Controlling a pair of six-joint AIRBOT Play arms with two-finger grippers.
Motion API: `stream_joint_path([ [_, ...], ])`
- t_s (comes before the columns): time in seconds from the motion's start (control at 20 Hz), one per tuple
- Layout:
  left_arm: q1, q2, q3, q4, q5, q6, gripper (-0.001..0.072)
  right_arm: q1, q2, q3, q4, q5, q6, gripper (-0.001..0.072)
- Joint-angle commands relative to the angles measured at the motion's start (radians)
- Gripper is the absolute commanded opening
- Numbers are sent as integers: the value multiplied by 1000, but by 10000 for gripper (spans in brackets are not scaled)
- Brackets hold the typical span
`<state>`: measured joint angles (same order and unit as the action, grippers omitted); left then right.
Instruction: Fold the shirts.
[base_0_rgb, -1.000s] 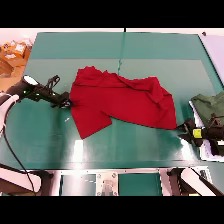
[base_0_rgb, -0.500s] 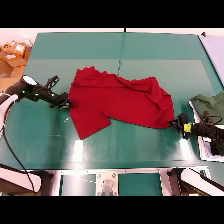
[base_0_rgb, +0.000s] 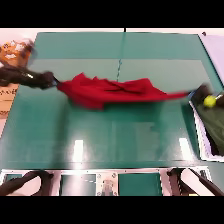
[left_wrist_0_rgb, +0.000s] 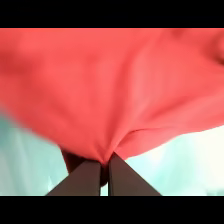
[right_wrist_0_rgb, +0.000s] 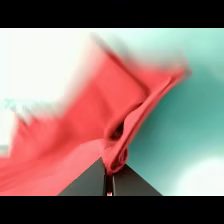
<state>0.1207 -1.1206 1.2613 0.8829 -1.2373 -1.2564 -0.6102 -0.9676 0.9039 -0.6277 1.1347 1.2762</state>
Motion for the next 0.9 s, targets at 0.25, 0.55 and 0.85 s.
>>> stream_joint_path([
  [0.25, 1, 565, 459, 48, 199, -25, 23, 2, 325, 727, -11, 25, 169, 13],
  [0.55, 1, 560, 570, 254, 143, -95, 23, 2, 346, 827, -127, 34, 269, 14],
  [0.85, 1, 338, 344, 158, 93, -94, 23, 43, 175, 523, -113, 12, 193, 13],
])
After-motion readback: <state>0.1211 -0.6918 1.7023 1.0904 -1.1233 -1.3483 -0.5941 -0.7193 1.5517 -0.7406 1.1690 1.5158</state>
